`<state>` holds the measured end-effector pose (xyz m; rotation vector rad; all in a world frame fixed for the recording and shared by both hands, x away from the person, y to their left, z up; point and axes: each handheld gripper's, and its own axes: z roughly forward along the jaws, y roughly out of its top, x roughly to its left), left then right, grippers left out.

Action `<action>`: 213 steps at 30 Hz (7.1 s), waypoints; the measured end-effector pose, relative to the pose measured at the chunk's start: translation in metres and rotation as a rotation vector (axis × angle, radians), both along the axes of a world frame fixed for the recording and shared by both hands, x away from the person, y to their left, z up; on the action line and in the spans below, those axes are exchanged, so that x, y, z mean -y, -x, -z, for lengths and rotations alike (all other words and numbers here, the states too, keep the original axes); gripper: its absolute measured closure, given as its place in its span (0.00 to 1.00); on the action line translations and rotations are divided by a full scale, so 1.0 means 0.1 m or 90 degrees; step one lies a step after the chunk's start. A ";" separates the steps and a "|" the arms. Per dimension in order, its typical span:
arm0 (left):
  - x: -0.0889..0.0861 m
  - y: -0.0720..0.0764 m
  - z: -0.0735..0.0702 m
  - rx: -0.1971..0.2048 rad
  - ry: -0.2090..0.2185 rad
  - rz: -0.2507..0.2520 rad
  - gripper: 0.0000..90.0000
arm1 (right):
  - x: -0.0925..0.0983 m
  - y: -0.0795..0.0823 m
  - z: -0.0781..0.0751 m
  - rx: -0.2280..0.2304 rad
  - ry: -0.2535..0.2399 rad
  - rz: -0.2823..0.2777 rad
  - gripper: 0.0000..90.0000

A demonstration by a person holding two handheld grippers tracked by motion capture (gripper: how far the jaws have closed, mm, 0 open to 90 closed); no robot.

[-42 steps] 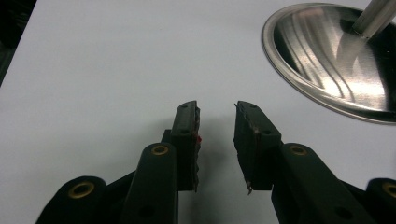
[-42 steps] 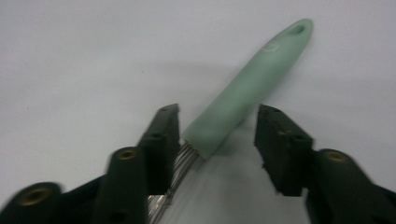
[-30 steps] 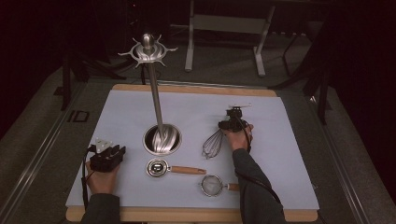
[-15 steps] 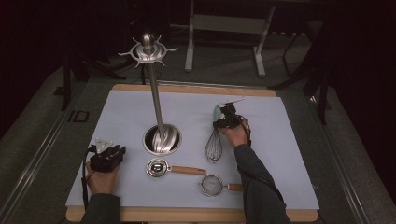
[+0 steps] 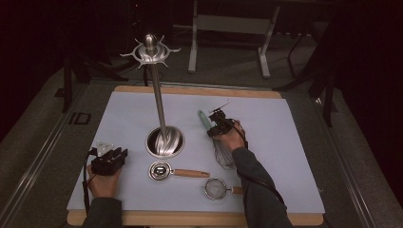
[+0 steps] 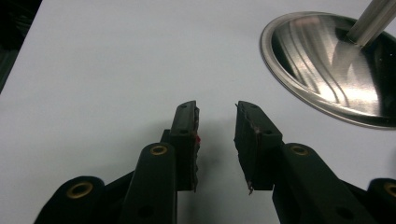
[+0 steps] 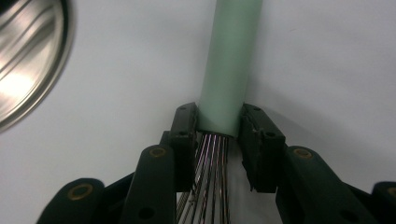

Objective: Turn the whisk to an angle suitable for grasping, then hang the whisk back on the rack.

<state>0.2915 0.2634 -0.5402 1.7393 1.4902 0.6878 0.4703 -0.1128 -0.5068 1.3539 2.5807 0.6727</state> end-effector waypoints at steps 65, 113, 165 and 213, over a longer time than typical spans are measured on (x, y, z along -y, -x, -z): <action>0.02 0.01 0.00 0.004 -0.010 -0.005 0.75 | -0.10 0.47 -0.59 0.068 -0.076 -0.124 0.77; 0.02 0.00 0.00 0.002 -0.013 -0.007 0.75 | 0.09 0.83 -1.12 0.259 -0.161 -0.306 0.77; 0.02 0.01 0.00 0.003 -0.012 -0.008 0.75 | 0.04 1.05 -2.08 0.396 -0.328 -0.365 0.77; 0.01 0.01 0.00 0.005 -0.009 -0.007 0.75 | -0.58 0.88 -2.05 0.365 -0.311 -0.346 0.74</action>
